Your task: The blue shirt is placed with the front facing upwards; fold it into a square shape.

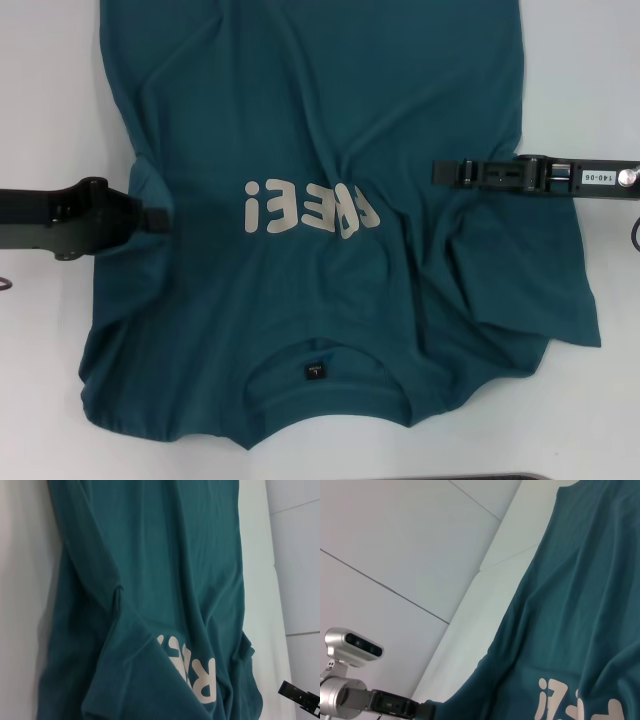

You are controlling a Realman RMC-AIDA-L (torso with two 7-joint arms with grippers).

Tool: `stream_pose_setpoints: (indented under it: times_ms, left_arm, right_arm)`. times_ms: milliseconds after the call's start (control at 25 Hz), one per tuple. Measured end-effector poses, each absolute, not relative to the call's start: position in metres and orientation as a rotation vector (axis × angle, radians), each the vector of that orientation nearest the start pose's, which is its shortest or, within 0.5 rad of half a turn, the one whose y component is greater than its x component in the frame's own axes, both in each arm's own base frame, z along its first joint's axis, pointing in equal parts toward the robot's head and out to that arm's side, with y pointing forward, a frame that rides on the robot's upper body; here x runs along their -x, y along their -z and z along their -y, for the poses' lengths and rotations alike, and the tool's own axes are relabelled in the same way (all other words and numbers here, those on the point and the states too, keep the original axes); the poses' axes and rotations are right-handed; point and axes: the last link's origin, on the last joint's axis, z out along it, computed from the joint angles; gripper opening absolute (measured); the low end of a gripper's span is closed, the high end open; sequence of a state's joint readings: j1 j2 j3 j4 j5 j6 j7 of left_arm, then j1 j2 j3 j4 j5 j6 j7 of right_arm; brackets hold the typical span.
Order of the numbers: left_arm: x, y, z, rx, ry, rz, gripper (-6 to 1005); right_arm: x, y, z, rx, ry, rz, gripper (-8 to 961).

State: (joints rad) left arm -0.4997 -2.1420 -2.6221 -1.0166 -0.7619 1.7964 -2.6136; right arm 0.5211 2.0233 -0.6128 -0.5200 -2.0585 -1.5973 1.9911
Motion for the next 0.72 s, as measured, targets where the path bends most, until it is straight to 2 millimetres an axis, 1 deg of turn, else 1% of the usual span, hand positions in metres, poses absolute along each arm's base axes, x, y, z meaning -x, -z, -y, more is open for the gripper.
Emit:
stream_pose_setpoints:
  times_ms: [480,720]
  left_arm:
    - [0.269,-0.029,-0.305,2.244,0.445,2.174,46]
    - [0.265,-0.026,-0.308,2.256,0.459,2.182,269]
  right_arm:
    - [-0.288,-0.002,-0.314,2.473,-0.813,-1.655,898]
    - [-0.289,-0.002,-0.314,2.468,-0.809,-1.654,898]
